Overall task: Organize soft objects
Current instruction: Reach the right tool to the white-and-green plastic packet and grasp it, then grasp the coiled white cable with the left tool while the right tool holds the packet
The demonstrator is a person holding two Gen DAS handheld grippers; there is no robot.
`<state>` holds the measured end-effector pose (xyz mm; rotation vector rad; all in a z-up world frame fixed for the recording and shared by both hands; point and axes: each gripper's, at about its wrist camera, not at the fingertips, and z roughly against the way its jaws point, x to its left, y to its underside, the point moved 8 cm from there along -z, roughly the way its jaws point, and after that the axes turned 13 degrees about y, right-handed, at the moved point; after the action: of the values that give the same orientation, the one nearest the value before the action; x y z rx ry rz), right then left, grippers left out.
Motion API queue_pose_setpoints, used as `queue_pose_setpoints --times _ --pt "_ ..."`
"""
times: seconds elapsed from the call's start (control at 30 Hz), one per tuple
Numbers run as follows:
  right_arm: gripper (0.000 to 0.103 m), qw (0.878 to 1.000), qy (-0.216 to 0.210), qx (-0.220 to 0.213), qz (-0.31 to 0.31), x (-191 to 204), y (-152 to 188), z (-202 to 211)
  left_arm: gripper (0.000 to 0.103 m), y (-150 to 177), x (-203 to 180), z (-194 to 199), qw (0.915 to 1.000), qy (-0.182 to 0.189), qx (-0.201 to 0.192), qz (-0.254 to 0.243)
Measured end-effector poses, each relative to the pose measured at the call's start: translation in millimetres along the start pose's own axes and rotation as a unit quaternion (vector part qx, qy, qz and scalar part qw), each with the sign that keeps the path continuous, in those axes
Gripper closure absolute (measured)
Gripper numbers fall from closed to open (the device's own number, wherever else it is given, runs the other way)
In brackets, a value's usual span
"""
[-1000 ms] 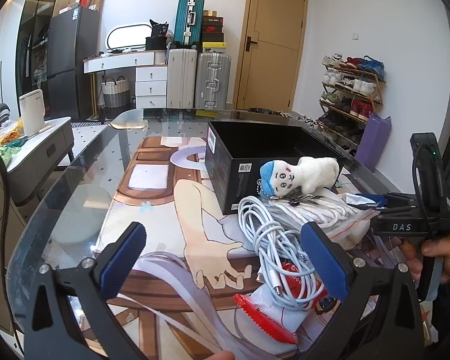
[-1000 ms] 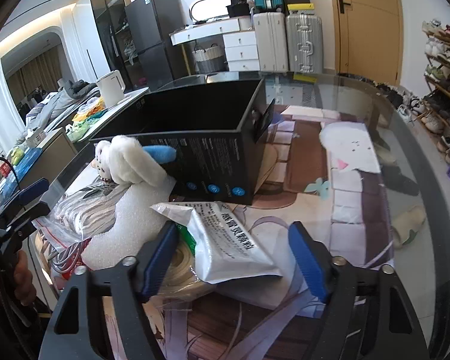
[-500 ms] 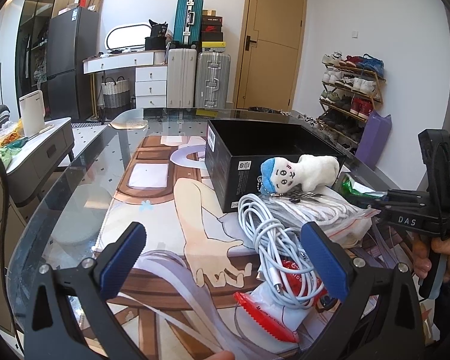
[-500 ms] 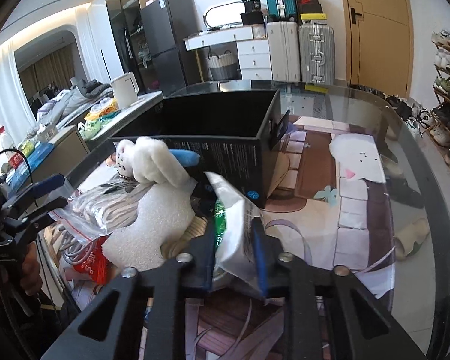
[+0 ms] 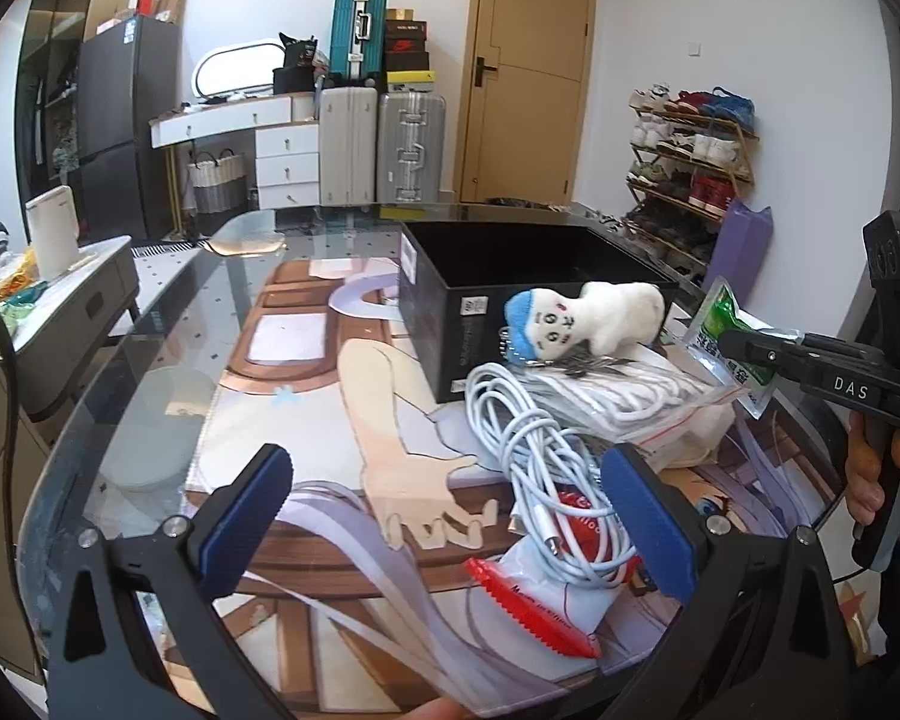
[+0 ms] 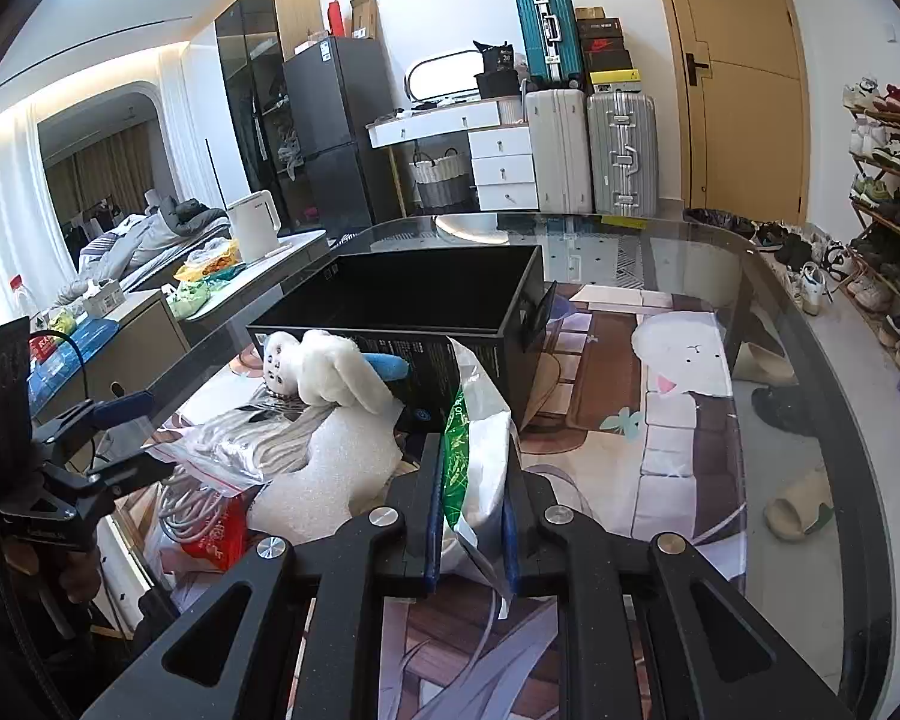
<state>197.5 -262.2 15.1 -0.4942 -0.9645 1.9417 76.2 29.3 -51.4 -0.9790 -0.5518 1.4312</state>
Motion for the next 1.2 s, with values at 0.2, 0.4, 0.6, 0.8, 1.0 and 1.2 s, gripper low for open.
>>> queue_pose_setpoints --times 0.2,0.4,0.6,0.8,1.0,1.2 --pt "0.088 1.000 0.000 -0.008 -0.001 -0.6 -1.6 9.3 0.000 0.0 -8.2 9.6 0.9994 0.034 0.005 -0.005" --pt "0.088 1.000 -0.002 -0.010 0.002 -0.1 -2.8 9.8 0.000 0.9 -25.9 11.3 0.9971 0.072 0.017 -0.021" --pt "0.088 1.000 -0.002 -0.009 0.004 1.2 -2.2 9.7 0.000 7.2 -35.6 -13.0 0.9964 0.066 0.049 -0.023" --pt "0.088 1.000 -0.002 -0.009 0.005 1.3 -2.4 8.9 0.001 7.9 -27.7 -37.9 0.9965 0.048 0.067 -0.006" --pt "0.088 1.000 -0.005 -0.011 0.008 3.2 -2.5 7.9 0.024 8.0 -19.2 -42.4 0.9950 0.062 0.076 0.016" --pt "0.088 1.000 -0.007 -0.015 0.010 6.0 -3.2 9.3 0.061 9.1 -18.8 -39.0 0.9951 0.067 0.070 0.021"
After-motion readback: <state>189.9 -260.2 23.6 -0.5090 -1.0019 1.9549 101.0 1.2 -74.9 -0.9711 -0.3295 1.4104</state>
